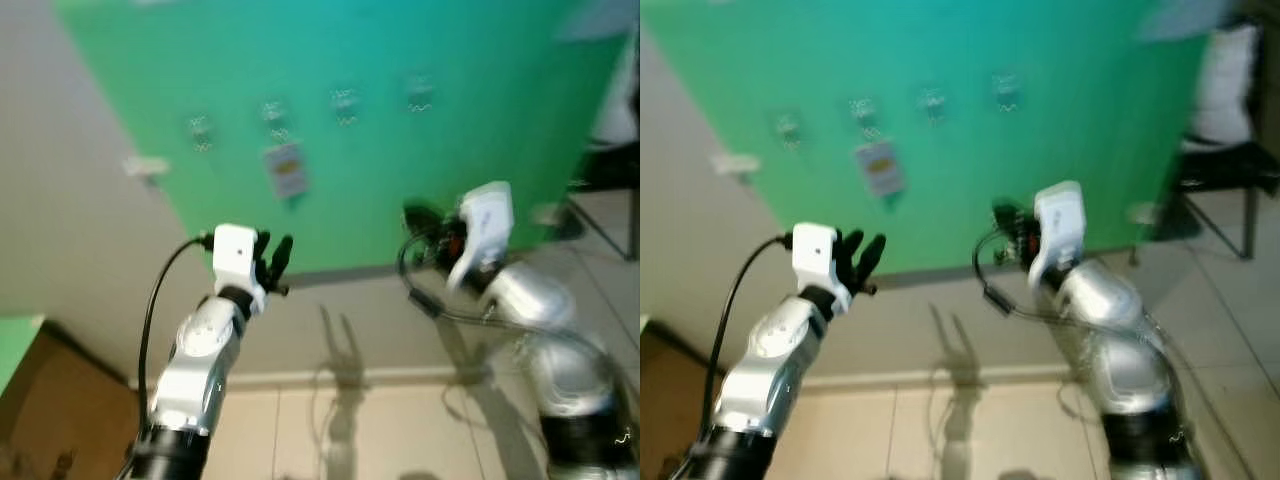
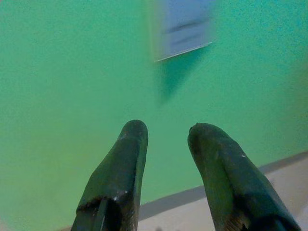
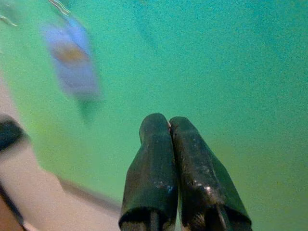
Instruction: Hang keys on a hook
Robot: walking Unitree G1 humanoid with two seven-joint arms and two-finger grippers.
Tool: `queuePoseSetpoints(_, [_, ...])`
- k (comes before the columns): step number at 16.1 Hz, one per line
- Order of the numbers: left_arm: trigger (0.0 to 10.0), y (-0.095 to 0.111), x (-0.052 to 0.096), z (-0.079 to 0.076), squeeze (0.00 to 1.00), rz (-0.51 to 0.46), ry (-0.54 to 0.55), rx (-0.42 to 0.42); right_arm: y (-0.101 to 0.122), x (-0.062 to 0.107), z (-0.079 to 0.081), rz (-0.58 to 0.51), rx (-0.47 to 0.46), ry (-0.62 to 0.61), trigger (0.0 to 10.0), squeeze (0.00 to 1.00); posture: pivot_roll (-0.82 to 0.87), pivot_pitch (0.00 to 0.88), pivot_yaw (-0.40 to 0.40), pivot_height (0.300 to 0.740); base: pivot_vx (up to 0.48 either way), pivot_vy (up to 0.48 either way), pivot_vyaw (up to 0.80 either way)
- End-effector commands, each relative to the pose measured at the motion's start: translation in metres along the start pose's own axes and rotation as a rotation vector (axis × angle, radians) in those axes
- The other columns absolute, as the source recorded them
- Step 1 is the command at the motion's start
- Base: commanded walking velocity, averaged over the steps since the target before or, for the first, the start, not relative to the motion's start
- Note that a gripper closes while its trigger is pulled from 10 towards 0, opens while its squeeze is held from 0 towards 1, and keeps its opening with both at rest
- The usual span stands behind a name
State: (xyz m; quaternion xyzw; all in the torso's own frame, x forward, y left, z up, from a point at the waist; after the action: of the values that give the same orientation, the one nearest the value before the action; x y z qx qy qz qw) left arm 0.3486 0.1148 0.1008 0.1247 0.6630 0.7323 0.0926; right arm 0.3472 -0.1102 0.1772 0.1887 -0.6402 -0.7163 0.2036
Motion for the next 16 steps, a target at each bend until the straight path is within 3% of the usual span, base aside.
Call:
queuePoseSetpoints(1, [10.0, -0.005, 0.003, 0.003, 0.00, 0.015, 0.006, 0.002, 0.008, -0.005, 0.021, 0.010, -0.018, 0.107, 0.0, 0.00, -0.25, 0.023, 0.142, 0.740, 0.000, 0.000, 0.00])
queuePoseSetpoints(9, [10.0, -0.003, 0.003, 0.003, 0.00, 0.010, -0.001, 0.009, 0.073, -0.030, -0.023, -0.102, 0.023, -0.111, 0.0, 0.01, -0.23, 0.020, 0.128, 0.740, 0.000, 0.000, 0.00])
queuePoseSetpoints(12, [10.0, -0.003, 0.002, 0.002, 0.00, 0.012, -0.007, 0.005, 0.085, -0.035, -0.031, -0.126, 0.028, -0.150, 0.0, 0.00, -0.23, 0.016, 0.128, 0.740, 0.000, 0.000, 0.00])
queuePoseSetpoints(16, [10.0, -0.003, 0.001, 0.003, 0.00, 0.012, -0.014, 0.002, 0.083, -0.037, -0.039, -0.120, 0.025, -0.183, 0.0, 0.00, -0.23, 0.004, 0.127, 0.740, 0.000, 0.000, 0.00])
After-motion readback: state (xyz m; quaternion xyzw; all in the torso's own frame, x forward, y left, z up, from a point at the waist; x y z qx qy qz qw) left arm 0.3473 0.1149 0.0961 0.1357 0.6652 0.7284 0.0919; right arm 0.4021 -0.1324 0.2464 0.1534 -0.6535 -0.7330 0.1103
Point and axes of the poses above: a point about 5 cm out from each wrist's last joint towards the gripper, its own x axis pointing back from the gripper into the wrist, its own y axis along the axis of the wrist's last joint, z = x × y, the point moved 6 cm from there along -x, pointing out of the wrist towards the gripper, and after that the axes turned 9 degrees about -x, right-handed, at the moved point
